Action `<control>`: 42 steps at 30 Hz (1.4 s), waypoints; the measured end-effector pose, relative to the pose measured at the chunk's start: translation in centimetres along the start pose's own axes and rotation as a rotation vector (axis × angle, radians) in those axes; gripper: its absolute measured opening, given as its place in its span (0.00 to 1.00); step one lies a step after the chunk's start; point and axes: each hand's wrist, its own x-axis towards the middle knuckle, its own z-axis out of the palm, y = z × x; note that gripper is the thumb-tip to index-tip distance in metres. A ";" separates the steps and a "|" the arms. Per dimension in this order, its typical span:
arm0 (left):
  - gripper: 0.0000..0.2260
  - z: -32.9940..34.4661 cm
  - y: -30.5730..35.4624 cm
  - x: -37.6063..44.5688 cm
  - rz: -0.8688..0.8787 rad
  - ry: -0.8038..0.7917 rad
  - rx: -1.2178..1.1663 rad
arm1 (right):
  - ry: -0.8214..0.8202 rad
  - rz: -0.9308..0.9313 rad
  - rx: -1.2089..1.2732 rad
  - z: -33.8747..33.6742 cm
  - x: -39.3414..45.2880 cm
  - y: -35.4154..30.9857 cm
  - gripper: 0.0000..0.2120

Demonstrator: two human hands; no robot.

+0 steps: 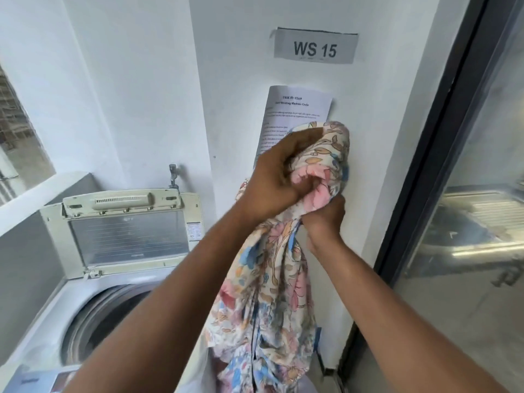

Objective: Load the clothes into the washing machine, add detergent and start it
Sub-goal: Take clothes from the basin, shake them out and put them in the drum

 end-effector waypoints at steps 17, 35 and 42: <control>0.22 0.8 -6.8 -10.0 -0.472 0.289 0.022 | -0.030 0.650 0.761 -0.8 3.6 0.0 0.08; 0.19 -2.0 -2.9 -1.3 -0.299 0.437 0.030 | 0.002 -0.222 -0.709 -7.5 -0.8 3.4 0.75; 0.21 0.0 0.0 1.9 -0.189 0.351 0.098 | -0.271 -0.366 -0.652 -4.2 -1.5 1.7 0.71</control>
